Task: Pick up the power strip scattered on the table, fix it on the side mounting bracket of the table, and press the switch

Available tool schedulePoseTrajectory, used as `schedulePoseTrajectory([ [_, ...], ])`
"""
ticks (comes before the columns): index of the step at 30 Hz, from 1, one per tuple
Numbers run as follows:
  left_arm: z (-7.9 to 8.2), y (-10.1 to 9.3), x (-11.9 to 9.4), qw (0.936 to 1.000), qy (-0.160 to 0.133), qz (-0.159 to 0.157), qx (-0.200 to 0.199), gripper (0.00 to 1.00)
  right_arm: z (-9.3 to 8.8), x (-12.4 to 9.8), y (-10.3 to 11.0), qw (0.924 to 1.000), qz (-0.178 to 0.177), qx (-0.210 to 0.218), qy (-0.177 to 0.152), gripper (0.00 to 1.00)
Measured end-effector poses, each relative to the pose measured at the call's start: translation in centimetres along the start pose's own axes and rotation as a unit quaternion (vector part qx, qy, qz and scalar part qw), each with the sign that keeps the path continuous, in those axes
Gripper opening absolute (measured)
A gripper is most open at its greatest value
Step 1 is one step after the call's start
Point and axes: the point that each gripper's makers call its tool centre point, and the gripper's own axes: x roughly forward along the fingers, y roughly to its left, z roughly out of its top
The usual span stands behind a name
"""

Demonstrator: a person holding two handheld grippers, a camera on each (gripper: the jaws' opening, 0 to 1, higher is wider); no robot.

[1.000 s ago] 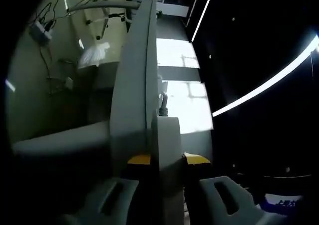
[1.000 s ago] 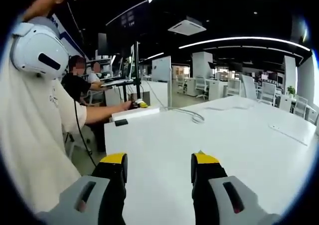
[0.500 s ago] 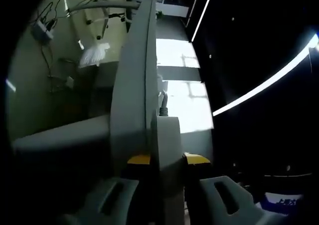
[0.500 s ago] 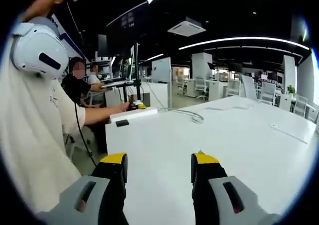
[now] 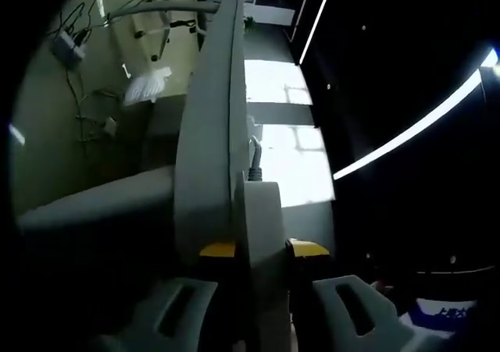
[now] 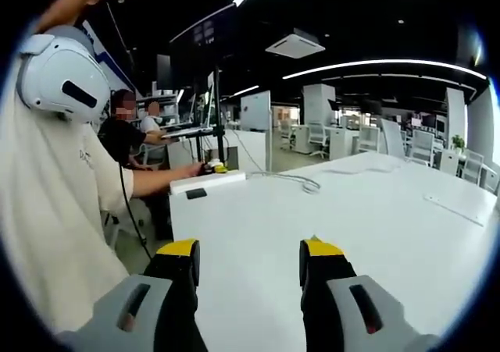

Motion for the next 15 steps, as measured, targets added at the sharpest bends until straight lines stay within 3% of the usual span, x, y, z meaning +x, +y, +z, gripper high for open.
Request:
schedulePoseTrajectory([
  [7, 0.2, 0.0, 0.0, 1.0, -0.006, -0.004, 0.0, 0.25, 0.0, -0.1, 0.2, 1.0, 0.001, -0.001, -0.002, 0.47],
  [15, -0.7, -0.4, 0.6, 0.9999, -0.01, 0.007, 0.01, 0.26, -0.3, -0.4, 0.1, 1.0, 0.0, 0.001, -0.006, 0.47],
])
